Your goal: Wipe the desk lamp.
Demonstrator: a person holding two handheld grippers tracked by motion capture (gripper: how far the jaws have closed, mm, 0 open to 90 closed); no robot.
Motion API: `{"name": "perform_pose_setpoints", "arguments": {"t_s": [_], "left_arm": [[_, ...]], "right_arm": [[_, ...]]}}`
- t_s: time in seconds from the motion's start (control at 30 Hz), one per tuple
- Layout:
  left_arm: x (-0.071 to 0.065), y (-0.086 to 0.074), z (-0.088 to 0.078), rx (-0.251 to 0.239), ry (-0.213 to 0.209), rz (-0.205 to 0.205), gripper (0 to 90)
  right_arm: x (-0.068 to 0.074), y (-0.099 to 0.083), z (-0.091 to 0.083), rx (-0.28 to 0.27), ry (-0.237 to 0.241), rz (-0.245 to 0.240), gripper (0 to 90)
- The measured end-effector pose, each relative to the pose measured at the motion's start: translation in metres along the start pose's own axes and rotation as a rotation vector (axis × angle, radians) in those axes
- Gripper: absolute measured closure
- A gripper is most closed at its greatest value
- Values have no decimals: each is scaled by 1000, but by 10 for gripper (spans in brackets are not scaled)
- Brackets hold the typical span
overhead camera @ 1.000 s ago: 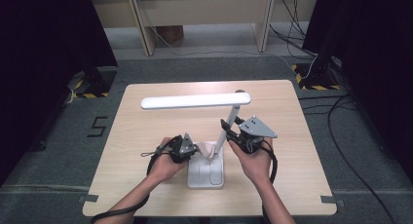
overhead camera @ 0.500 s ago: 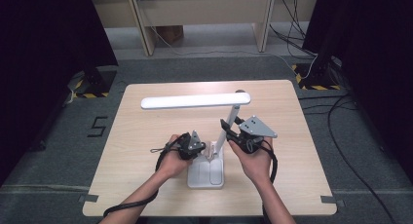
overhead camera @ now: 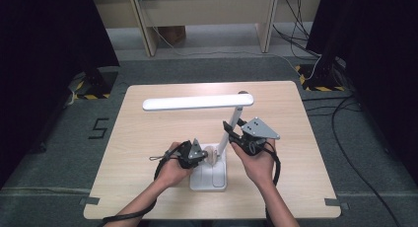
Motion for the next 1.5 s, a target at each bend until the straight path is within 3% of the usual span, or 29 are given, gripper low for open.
{"name": "perform_pose_setpoints", "arguments": {"t_s": [0.63,1.07,1.33,1.43,1.5], "left_arm": [[-38,-2,-21,5,-85,83,796],[-65,-4,-35,-23,-163,103,795],[-83,-3,-44,-45,-233,111,795],[-92,1,-46,-67,-283,110,794],[-93,5,-47,-77,-287,122,794]], "right_arm": [[0,-1,1,3,1,-5,600],[1,-3,3,8,0,-5,602],[3,-4,4,14,7,-5,609],[3,-4,5,14,8,-9,608],[3,-5,5,17,10,-8,609]]}}
Point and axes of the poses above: each handheld gripper's, and its own axes: z roughly forward along the jaws, y roughly out of its top, x roughly to its left, the point moved 10 cm from there along z, roughly forward along the jaws, and after that the axes turned 6 degrees about z, right-handed, at the moved point
